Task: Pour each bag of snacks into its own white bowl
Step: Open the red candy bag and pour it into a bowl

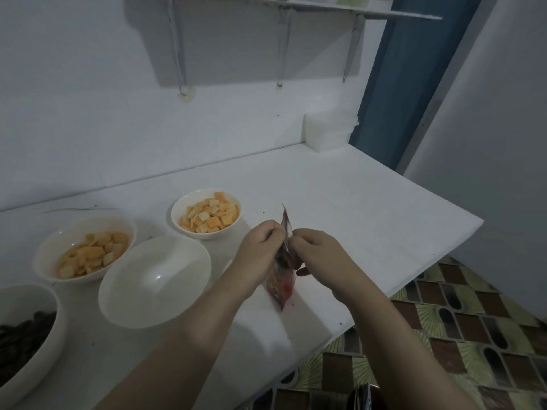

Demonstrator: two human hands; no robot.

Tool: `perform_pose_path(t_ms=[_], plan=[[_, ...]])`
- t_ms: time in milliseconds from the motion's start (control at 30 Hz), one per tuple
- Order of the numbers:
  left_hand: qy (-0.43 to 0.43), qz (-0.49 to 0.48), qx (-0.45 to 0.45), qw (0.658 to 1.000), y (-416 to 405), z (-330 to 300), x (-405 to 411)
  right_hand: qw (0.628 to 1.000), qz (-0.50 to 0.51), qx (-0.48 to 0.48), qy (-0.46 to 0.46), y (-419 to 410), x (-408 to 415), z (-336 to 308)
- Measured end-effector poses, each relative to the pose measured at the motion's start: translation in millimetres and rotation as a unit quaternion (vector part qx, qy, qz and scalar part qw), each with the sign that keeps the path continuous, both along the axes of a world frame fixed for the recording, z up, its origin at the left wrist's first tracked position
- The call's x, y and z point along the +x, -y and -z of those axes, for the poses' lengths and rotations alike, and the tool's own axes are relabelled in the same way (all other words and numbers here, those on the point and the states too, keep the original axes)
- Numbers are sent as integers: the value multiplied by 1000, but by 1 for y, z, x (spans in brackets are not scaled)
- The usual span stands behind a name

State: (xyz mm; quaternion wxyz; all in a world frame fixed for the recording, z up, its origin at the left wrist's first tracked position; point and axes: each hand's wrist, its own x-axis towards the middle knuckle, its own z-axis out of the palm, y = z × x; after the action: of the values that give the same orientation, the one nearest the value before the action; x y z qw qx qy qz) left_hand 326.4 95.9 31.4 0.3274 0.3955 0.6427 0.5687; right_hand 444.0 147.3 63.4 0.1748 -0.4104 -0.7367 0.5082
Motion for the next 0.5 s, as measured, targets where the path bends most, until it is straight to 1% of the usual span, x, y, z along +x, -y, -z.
perform_pose_path(t_ms=[100,200,367,433,500], plan=[[-20,-17,4,1000,2,-2,0,1000,22,0,19,-4,2,1],[-45,-18,-3,999,5,-4,-4,998,35,-20,42,-8,6,3],[-84,19,-23,996,4,-12,-6,996,14,33,83,-9,0,-6],[-108,13,-20,994,4,-15,-6,993,8,63,99,-15,-1,-8],[-133,-10,-11,991,6,-17,-6,989,34,88,110,-23,3,-11]])
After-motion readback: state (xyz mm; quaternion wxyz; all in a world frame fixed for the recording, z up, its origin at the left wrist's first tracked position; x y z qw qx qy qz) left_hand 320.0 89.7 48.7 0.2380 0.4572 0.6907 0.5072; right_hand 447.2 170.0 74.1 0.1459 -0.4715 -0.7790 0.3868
